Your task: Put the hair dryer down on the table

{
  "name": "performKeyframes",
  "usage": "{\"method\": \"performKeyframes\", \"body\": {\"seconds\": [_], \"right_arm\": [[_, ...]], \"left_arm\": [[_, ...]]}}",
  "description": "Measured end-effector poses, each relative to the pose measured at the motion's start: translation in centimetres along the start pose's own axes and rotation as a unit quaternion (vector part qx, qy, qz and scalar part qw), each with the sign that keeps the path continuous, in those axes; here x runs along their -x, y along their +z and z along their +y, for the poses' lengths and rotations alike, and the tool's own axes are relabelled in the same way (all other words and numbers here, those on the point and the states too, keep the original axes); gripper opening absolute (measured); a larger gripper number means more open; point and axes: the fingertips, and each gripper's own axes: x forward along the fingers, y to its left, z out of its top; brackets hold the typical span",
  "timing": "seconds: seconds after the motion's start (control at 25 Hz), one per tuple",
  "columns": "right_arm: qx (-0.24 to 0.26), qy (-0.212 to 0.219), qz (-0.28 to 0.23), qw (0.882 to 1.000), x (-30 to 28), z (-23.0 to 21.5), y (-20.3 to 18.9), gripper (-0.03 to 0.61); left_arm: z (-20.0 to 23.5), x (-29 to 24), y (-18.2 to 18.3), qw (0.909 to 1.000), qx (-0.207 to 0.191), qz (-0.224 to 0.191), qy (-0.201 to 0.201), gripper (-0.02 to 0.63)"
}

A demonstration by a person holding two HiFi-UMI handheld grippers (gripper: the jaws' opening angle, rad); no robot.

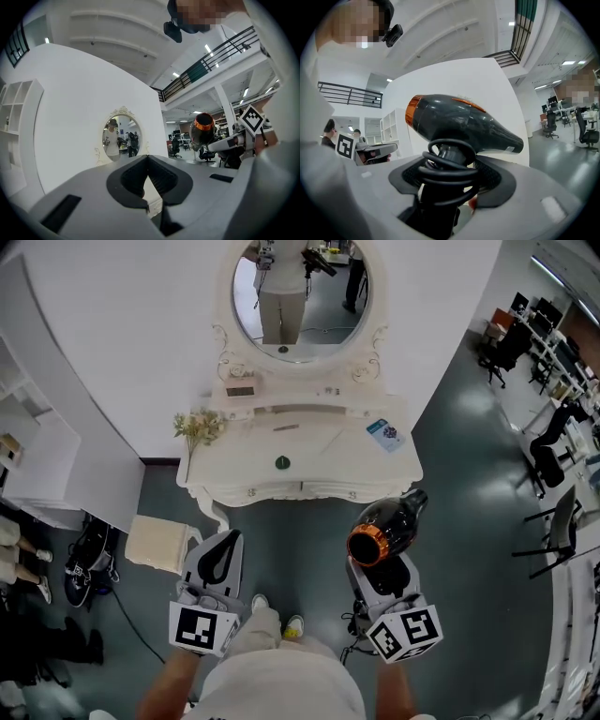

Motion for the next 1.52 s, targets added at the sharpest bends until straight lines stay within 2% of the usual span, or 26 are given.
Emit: {"method": "performKeyframes", "body": {"seconds": [0.68,0.92,1.24,1.52], "right_arm": [[-0.010,-0.017,0.013,1.000,-6.4,-3.6,-0.2,0.311],[-0.012,-0.025,0.017,0.999,-11.5,-5.0,0.8,0.311],[-0.015,-0.050,0.015,0.999,-19.4,-7.1,2.9,0.311],[-0.013,-0.069,0.019,0.997,-25.9,-8.1,3.7,0.311]], "left_arm": [[3.5,-7.7,-1.9,0.9999,0.015,-0.001,-0.007,0.009],[7.2,-12.4,-2.2,0.9995,0.031,0.001,-0.006,0.009],[12.6,-20.6,-1.3,0.9990,0.030,-0.010,-0.030,0.009],[17.0,-26.0,-1.8,0.9973,0.062,-0.010,-0.038,0.009]]}}
